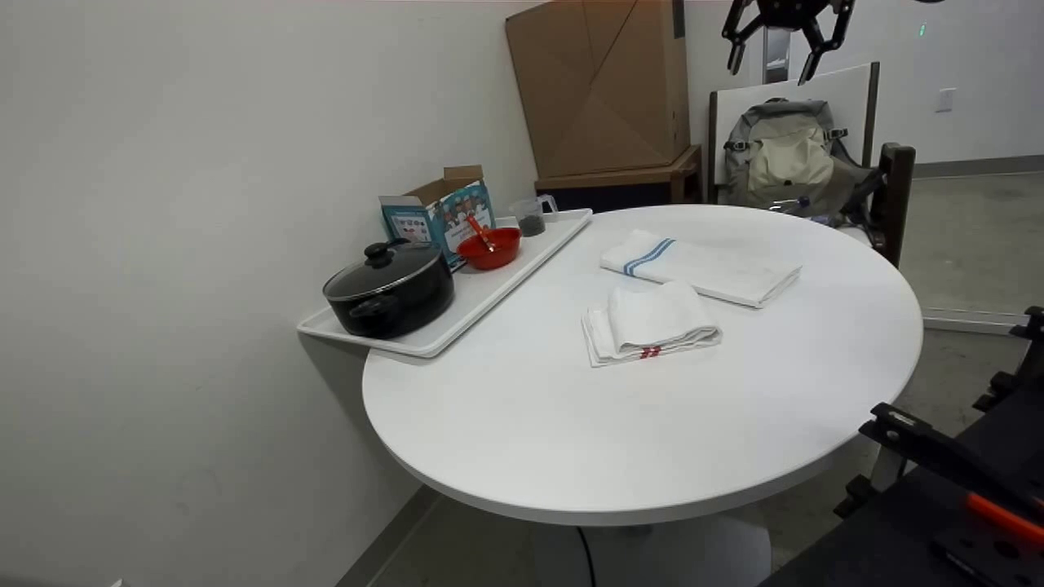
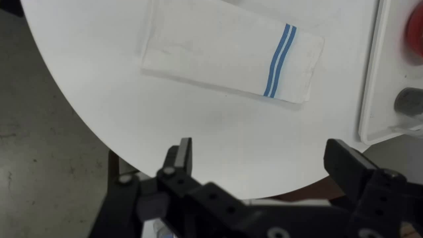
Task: Fold the tea towel on the right
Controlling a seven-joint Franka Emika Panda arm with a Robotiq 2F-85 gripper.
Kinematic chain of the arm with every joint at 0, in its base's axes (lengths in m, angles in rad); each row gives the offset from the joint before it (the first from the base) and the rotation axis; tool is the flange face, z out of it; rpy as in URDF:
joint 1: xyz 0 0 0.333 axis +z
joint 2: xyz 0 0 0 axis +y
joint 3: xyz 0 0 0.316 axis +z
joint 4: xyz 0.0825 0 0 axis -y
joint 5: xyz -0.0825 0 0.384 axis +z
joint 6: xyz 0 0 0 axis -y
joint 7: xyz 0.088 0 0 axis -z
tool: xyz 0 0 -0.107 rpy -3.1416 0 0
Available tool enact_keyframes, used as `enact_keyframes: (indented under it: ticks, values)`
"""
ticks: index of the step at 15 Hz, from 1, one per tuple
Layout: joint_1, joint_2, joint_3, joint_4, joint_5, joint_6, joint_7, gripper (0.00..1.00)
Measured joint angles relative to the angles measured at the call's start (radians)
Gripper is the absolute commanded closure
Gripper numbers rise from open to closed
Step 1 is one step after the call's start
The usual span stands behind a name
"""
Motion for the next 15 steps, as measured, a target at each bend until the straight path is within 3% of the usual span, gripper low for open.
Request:
enact_keyframes:
  ticks: [7, 15]
  values:
    - [-0.002, 0.094, 0.002, 0.021, 0.192, -0.008, 0.056, 0.00]
    - [0.007, 0.209, 0.034, 0.020, 0.221, 0.093, 0.056, 0.00]
